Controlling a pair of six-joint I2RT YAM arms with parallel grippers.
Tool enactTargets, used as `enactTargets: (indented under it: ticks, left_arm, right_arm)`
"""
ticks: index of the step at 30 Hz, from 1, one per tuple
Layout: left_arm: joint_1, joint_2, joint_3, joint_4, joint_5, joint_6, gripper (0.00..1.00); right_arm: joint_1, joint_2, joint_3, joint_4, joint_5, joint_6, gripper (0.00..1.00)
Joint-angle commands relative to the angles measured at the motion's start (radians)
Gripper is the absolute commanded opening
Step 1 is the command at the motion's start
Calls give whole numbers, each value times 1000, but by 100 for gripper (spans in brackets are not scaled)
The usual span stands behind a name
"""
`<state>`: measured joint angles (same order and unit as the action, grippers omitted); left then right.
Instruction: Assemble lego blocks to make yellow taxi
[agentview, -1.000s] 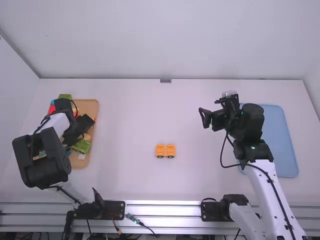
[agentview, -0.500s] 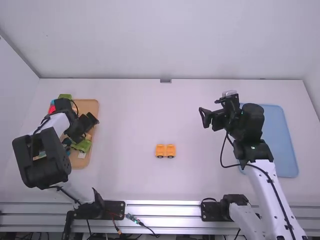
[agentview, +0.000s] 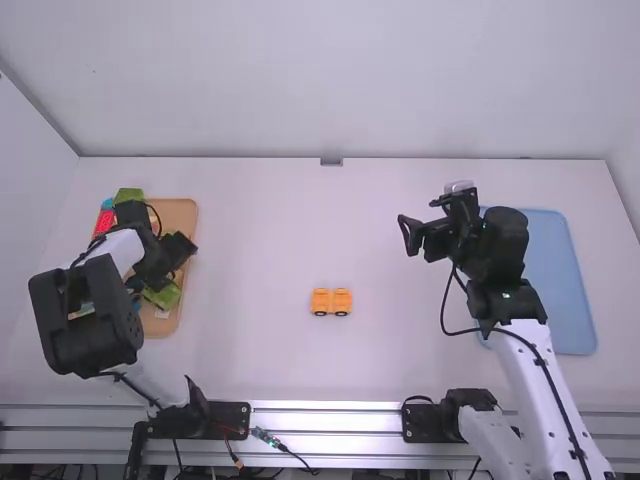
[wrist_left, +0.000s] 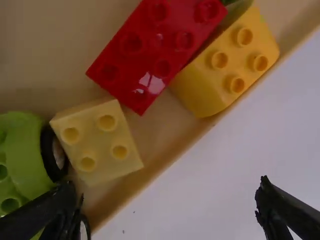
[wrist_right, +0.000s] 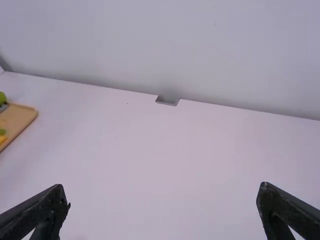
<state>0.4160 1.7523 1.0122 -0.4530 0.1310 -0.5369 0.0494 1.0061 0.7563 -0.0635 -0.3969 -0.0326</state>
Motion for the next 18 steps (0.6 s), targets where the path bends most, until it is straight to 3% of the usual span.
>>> enactTargets:
  ticks: [1,7,10,12,18]
  left_arm:
    - [-3,4,-7,-15,-101,-59,92]
    - [0,4,-8,-10,-148,-81,93]
    - [1,4,-22,30,-148,-81,88]
    - [-2,4,-44,71,-138,-81,80]
    - [-5,4,-86,118,-127,-88,80]
  right_arm:
    - [-3,0,37,3,1,-1,99]
    - [-4,0,37,3,1,-1,100]
    - [-3,0,37,0,1,-1,99]
    - [-4,0,37,-1,1,-1,99]
    - [-4,0,37,0,1,2,99]
